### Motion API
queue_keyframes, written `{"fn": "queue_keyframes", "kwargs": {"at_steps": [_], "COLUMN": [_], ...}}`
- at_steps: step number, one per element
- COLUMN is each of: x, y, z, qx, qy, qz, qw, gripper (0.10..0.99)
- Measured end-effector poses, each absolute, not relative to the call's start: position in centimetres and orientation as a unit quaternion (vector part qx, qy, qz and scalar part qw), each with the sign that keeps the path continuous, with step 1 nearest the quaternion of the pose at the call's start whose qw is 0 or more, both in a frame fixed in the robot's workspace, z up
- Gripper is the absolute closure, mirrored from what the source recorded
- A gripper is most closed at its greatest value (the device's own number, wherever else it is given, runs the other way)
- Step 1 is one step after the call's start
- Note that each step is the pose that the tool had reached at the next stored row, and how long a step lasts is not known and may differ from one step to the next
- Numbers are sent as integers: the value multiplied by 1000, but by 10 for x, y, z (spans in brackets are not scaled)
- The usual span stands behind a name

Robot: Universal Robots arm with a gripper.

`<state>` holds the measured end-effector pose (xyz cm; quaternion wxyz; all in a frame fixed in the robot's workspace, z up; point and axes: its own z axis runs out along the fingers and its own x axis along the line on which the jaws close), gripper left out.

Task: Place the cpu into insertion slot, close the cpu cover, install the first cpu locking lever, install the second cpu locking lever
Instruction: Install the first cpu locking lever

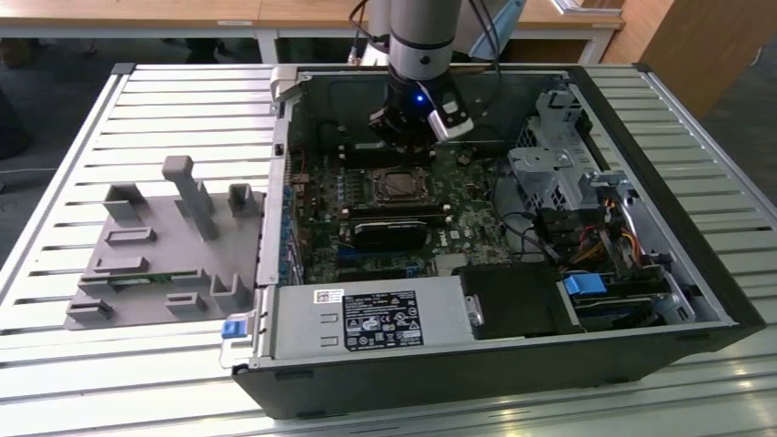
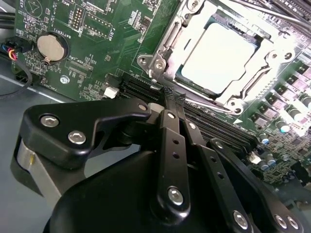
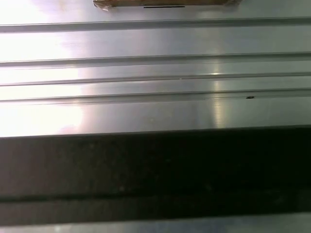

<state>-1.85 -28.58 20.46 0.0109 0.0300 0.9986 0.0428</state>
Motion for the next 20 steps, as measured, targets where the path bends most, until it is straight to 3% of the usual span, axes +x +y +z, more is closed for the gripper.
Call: {"fn": "queue_keyframes", "kwargs": {"at_steps": [20], "x": [-18], "y": [-286], "z": [199], "qx": [30], "qy": [999], "qz": [42], "qw": [11], "gripper": [980]}}
